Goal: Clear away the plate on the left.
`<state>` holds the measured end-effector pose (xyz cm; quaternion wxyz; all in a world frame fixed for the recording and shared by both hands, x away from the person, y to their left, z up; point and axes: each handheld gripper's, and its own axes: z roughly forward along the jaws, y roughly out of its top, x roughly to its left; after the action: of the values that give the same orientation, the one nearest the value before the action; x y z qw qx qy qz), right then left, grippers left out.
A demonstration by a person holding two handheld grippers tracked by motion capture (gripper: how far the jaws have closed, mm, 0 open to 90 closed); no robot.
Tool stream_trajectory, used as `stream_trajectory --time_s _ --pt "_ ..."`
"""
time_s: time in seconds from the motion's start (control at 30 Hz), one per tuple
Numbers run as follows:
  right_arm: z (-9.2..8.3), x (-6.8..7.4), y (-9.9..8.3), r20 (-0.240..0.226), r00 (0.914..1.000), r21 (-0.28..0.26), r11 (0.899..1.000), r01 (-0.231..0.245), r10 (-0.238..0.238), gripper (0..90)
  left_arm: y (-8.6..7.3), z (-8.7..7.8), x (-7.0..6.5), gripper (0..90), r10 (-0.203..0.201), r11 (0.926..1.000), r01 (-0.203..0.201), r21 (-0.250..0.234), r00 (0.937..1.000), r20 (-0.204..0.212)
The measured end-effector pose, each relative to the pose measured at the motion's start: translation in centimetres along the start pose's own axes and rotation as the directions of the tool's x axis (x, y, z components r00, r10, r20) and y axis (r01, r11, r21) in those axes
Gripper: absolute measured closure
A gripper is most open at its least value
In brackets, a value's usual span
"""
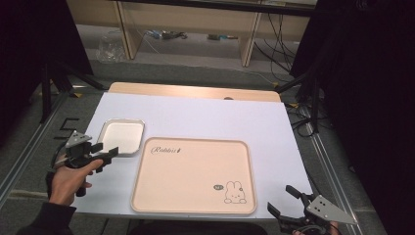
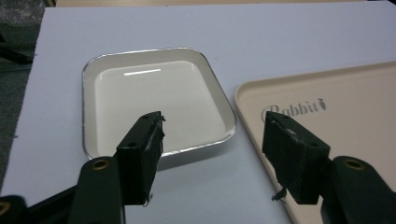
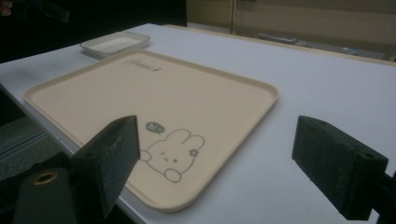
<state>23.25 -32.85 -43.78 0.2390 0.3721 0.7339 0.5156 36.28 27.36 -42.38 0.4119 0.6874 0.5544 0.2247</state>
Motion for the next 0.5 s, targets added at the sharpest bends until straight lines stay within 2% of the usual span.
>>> stream_trajectory --time_s 0.03,0.07,0.1,0.13,0.17,0.2,0.23,0.27,0.3,0.33,0.37,0.4,0.43,0.47,0.5 --pt "0.2 -0.1 0.0 -0.004 0.9999 -0.024 1.000 0.014 -0.014 15.8 0.2 0.2 0.5 39.4 -0.004 1.0000 0.004 0.007 1.0000 0.001" --pt "0.4 0.1 -0.1 -0.022 0.9997 -0.042 0.999 -0.008 0.007 15.8 0.5 0.4 0.9 40.1 -0.012 0.9999 0.012 0.010 0.9999 -0.008" --pt "0.3 0.1 -0.1 -0.016 0.9997 -0.032 0.999 -0.017 0.017 15.8 0.6 0.7 1.4 39.9 -0.015 0.9998 0.016 0.015 0.9996 -0.022" --pt "-0.1 0.1 0.0 0.006 0.9999 0.009 1.000 -0.016 0.016 15.8 0.8 1.0 1.9 40.1 -0.008 0.9992 0.009 0.038 0.9996 -0.025" --pt "-0.1 0.1 0.0 0.007 0.9998 0.009 1.000 -0.020 0.020 15.8 0.8 1.0 1.9 40.2 -0.008 0.9992 0.009 0.038 0.9996 -0.025" --pt "0.2 0.1 -0.1 -0.013 0.9995 -0.023 0.999 -0.029 0.028 15.8 1.1 1.6 3.0 40.7 -0.012 0.9982 0.015 0.058 0.9990 -0.043" --pt "0.2 0.1 -0.1 -0.013 0.9998 -0.026 1.000 -0.017 0.017 15.8 1.2 2.0 3.6 42.1 -0.012 0.9977 0.015 0.065 0.9989 -0.045" --pt "0.2 0.1 -0.1 -0.014 0.9997 -0.024 1.000 -0.019 0.018 15.8 1.2 2.0 3.6 43.9 -0.012 0.9977 0.015 0.065 0.9989 -0.045" --pt "0.2 0.1 -0.1 -0.014 0.9997 -0.023 1.000 -0.020 0.020 15.8 1.5 2.4 4.8 46.1 -0.024 0.9981 0.029 0.055 0.9947 -0.100" --pt "0.0 -0.1 0.0 0.006 0.9999 -0.008 1.000 0.011 -0.011 15.9 1.5 2.4 4.8 49.6 -0.024 0.9981 0.029 0.055 0.9947 -0.100" --pt "0.1 -0.2 0.0 0.010 0.9998 -0.012 1.000 0.018 -0.018 15.9 1.5 2.7 5.4 52.0 -0.029 0.9978 0.035 0.056 0.9942 -0.104" --pt "0.2 0.0 -0.1 -0.001 0.9999 -0.020 1.000 -0.012 0.012 16.0 1.6 3.0 6.3 52.4 -0.018 0.9942 0.029 0.104 0.9945 -0.103" --pt "0.0 0.1 -0.1 0.004 0.9998 0.001 1.000 -0.021 0.021 16.0 1.6 3.0 6.3 54.2 -0.018 0.9942 0.029 0.104 0.9945 -0.103" --pt "0.2 0.1 -0.1 0.000 0.9997 -0.012 1.000 -0.024 0.024 16.0 1.6 3.3 6.7 56.1 -0.021 0.9928 0.034 0.115 0.9940 -0.107" --pt "0.2 0.1 -0.1 0.000 0.9997 -0.012 1.000 -0.024 0.024 16.0 1.6 3.7 7.0 56.1 -0.033 0.9912 0.044 0.125 0.9952 -0.093"
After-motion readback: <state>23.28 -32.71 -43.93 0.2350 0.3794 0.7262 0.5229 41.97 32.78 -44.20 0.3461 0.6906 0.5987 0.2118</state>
